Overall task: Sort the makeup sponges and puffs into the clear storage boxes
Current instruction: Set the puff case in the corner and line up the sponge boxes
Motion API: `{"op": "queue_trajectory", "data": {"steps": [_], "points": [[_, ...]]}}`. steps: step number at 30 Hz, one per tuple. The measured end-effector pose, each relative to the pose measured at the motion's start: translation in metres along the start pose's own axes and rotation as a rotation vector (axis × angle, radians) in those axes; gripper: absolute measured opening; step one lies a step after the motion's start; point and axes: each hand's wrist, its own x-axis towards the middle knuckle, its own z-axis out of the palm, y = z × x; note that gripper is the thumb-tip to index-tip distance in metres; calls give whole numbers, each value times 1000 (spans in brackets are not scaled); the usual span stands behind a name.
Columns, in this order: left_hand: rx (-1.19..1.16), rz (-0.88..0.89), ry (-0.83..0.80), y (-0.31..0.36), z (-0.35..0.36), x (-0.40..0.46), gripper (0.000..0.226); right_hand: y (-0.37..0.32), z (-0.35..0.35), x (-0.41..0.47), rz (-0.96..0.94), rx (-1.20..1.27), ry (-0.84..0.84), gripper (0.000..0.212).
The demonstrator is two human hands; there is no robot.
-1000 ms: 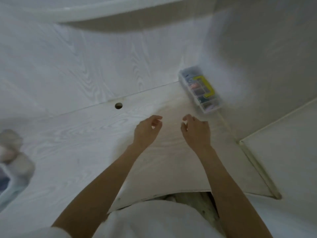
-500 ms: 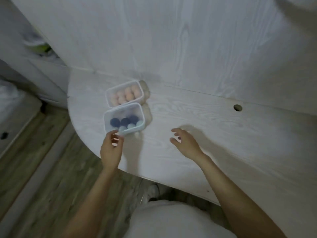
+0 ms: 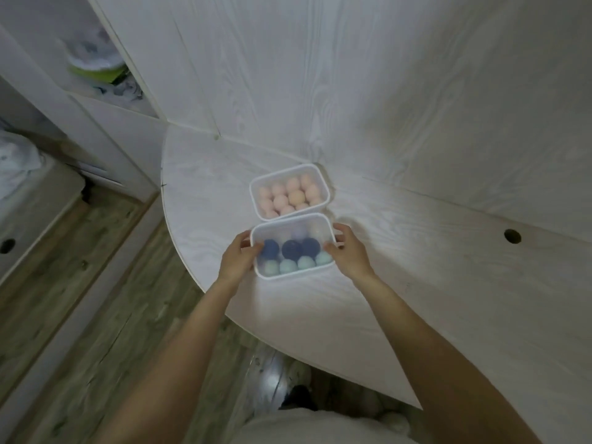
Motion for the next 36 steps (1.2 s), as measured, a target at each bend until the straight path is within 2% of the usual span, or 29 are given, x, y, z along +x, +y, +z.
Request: {"op": "queue_trajectory", "data": {"steps": [3, 5, 9, 11, 14, 16, 19, 23, 26, 28, 32, 36], "points": [[-53, -22, -81, 1, 10, 5, 44, 8, -9, 3, 46, 53, 165, 45], [-110, -34, -56, 3, 16, 9, 50, 12, -17, 1, 85, 90, 245, 51], [-183, -22, 71, 18, 13, 42, 66, 27, -9, -19, 266, 110, 214, 78], [-117, 32, 61, 34, 9, 66, 77, 30, 7, -37, 361, 240, 161, 74], [85, 165, 23, 55, 5, 99, 85, 30, 29, -45, 366, 459, 153, 55], [122, 175, -60, 66, 5, 108, 80, 27, 31, -38, 325, 545, 198, 47], [204, 253, -131, 63, 6, 103, 59, 27, 21, -30, 295, 575, 264, 38], [131, 169, -188, 43, 18, 79, 33, 50, -6, -29, 337, 585, 451, 53], [139, 150, -207, 30, 39, 57, 15, 63, -24, -46, 283, 542, 487, 48], [174, 165, -243, 24, 55, 42, 16, 73, -28, -64, 241, 549, 470, 43], [228, 201, -320, 16, 89, 10, 22, 94, -49, -89, 280, 771, 487, 53], [201, 229, -385, 19, 135, -24, 30, 116, -96, -110, 263, 822, 582, 55]]}}
